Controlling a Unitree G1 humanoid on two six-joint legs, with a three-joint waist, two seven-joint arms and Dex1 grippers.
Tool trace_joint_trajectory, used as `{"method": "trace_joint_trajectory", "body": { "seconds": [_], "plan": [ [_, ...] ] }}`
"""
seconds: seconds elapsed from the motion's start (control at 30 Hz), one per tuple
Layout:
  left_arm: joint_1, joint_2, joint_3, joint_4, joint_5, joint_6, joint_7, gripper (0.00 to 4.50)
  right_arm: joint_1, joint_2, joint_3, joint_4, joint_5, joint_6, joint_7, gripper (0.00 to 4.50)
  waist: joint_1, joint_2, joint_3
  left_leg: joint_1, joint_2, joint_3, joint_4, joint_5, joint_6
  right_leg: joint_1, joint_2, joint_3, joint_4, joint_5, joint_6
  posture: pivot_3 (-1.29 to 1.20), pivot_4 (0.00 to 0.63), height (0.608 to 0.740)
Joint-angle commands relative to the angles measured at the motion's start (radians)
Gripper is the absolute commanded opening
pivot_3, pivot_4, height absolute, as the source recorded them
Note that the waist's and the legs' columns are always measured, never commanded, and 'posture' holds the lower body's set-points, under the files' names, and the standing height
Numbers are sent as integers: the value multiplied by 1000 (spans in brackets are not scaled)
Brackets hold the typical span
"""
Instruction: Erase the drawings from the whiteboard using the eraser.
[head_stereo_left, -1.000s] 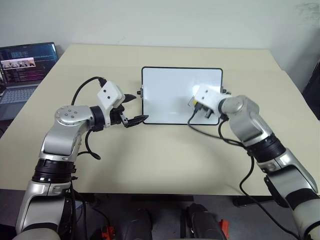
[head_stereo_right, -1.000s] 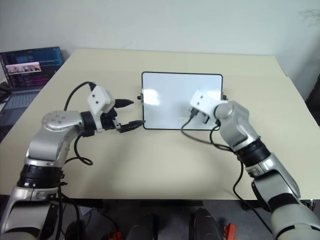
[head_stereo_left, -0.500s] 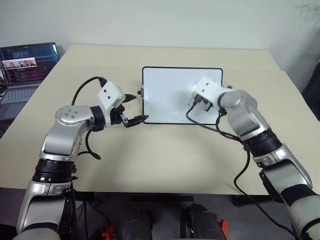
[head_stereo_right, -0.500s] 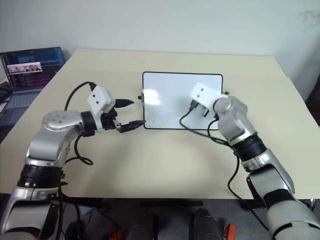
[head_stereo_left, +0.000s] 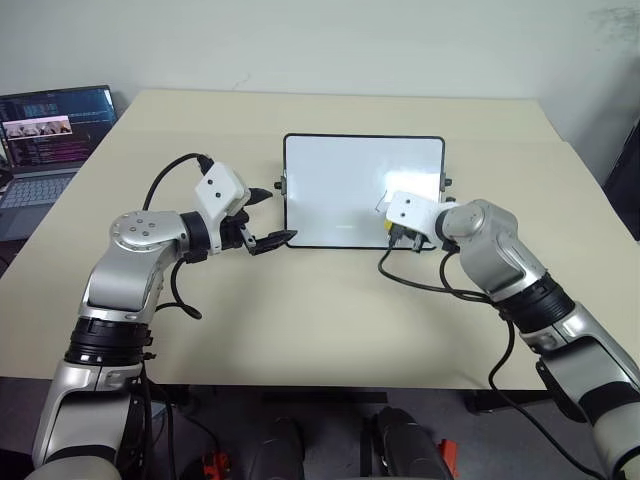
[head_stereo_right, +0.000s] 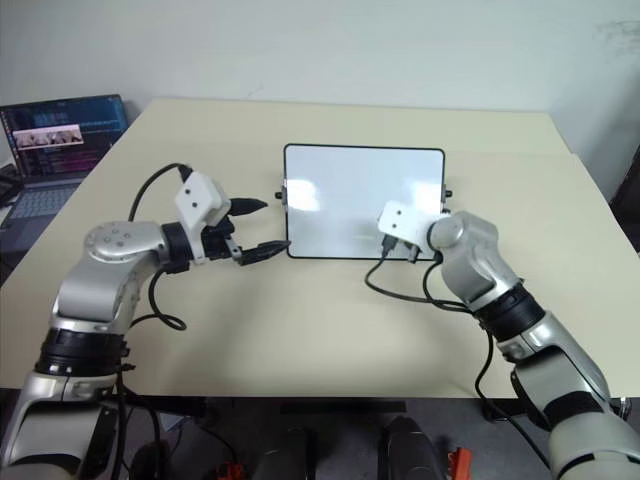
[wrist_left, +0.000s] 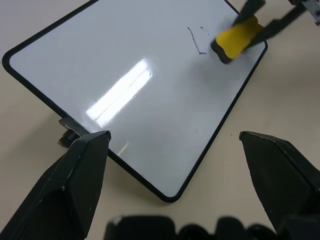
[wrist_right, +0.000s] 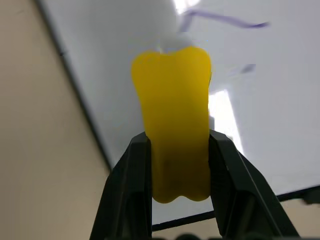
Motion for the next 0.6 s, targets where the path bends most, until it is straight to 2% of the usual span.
{"method": "trace_joint_trajectory", "body": {
  "seconds": [0.03,0.33,0.5,0.6],
  "plan": [
    [-21,3,17,-17,-2,-20,2,4500,-4,-8,-8,7,-21,13,-2,1120,-1,0,0,0,0,0,0,0,0,0,0,0,0,0,0,0,150,740],
    [-27,4,16,-9,0,-26,0,4500,-143,109,-152,221,-30,-4,-300,1120,-1,0,0,1,0,0,0,1,0,0,0,0,0,2,1,0,150,740],
    [-24,7,18,-14,0,-25,1,4500,-156,112,-143,263,-31,-23,-317,1120,2,0,0,0,0,0,0,1,0,0,0,1,0,2,1,0,150,740],
    [-20,9,20,-19,-1,-22,2,4500,-122,109,-95,200,-17,-22,-223,1120,2,0,0,1,0,0,0,1,-1,0,0,1,0,2,1,0,150,740]
  ]
}}
